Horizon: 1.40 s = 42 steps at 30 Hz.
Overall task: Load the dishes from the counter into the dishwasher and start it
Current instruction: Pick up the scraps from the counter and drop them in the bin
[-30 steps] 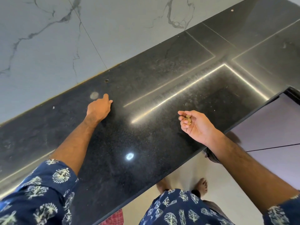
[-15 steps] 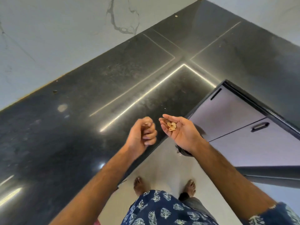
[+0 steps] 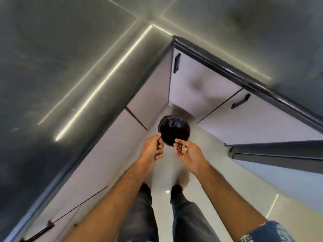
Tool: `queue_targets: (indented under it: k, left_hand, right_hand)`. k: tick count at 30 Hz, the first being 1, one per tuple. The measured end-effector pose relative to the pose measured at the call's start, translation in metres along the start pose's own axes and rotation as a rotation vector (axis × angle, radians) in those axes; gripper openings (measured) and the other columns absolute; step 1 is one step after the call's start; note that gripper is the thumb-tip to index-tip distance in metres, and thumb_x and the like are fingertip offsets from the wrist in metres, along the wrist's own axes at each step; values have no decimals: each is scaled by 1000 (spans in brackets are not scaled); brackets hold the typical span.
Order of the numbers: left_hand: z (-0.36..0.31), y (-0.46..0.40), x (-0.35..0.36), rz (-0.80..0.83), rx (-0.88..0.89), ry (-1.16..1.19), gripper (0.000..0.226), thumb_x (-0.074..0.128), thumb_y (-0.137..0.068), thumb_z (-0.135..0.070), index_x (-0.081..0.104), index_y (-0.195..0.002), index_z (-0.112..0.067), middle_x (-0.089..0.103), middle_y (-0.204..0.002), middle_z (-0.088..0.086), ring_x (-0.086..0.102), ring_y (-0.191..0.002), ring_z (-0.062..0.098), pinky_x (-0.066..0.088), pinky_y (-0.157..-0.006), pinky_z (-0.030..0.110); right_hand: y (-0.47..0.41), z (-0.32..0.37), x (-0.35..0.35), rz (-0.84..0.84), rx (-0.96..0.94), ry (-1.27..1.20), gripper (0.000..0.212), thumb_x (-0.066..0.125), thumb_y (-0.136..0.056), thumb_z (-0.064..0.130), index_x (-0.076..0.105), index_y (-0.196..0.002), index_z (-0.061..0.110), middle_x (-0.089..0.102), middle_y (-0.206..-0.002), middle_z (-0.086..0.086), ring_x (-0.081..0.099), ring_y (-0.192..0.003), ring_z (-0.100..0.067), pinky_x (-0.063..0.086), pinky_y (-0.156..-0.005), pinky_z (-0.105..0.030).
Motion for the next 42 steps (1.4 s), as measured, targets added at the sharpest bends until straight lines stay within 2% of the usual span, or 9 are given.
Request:
queue_targets:
  k: [9,13,14,15,19,23,26,36,42]
  left_hand:
    - [83,-199,22,-167,-113,-78,20,44,-102,-12,60,-90,-8,61,-61,5,60,-52,12,49,-45,23]
    - [95,-238,35,-71,-103,-9,36,38,-106,-37,54,-126,-11,52,-132,37,64,-106,27,43,-102,38]
    - [97,-246,34,-61,-86,-33,38,34,-107,-42,51,-129,-16,68,-111,17,61,-109,23,36,-104,36]
    - [100,-252,32,-65,-73,-74,41,31,-106,-45,48,-133,-19,54,-90,-9,56,-114,19,31,-106,34]
    - [89,-258,17,-114,155,-672,52,40,-100,-41,50,-139,-9,56,-131,7,49,-125,21,36,-104,33]
    - [81,-230,16,-7,333,-1751,69,41,-97,-38,21,-156,-7,20,-163,17,18,-151,31,19,-122,46]
    - [61,-181,28,32,513,-2128,70,32,-104,-41,4,-158,-8,-1,-167,16,-1,-154,31,8,-124,51]
    - [-65,32,88,-106,879,-2131,73,25,-105,-49,-3,-159,-7,-15,-165,15,-15,-152,31,-2,-125,51]
    - [-147,98,100,-218,1189,-1965,75,24,-102,-54,19,-157,-4,11,-165,19,9,-153,35,14,-123,55]
  right_hand:
    - [-194,4,-68,-200,-31,90,19,47,-97,-2,59,-83,4,58,-77,-10,57,-68,-17,53,-56,-18]
    - [-256,-4,-75,-217,6,24,13,52,-100,19,56,-94,9,54,-71,-6,52,-62,-15,47,-59,-26]
    - [-267,-5,-76,-203,15,-16,17,52,-100,27,56,-100,11,57,-77,-6,55,-67,-16,48,-63,-28]
    - [-274,-5,-78,-198,14,-29,23,52,-100,33,55,-107,11,59,-87,-7,58,-77,-18,51,-71,-30]
    - [-267,3,-88,-215,-26,64,19,51,-101,22,56,-106,5,57,-98,-12,56,-94,-22,49,-101,-36]
    - [-229,31,-78,-166,-378,1175,39,52,-94,13,52,-133,8,56,-128,-13,54,-118,-26,41,-102,-34]
    - [-179,33,-56,-22,-623,1823,69,54,-96,27,23,-154,8,27,-158,-14,29,-145,-29,27,-119,-36]
    - [41,93,27,50,-1047,2103,80,47,-98,47,9,-158,13,7,-166,-9,4,-153,-25,8,-124,-49]
    - [117,142,92,46,-1281,2173,78,38,-99,52,8,-158,11,7,-165,-13,7,-153,-29,11,-123,-51]
Point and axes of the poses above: each hand's wrist, its own y-axis away from the middle knuckle, its own x-axis out of the palm, z = x × y, the point moved 6 cm from there along -y, towards the middle knuckle
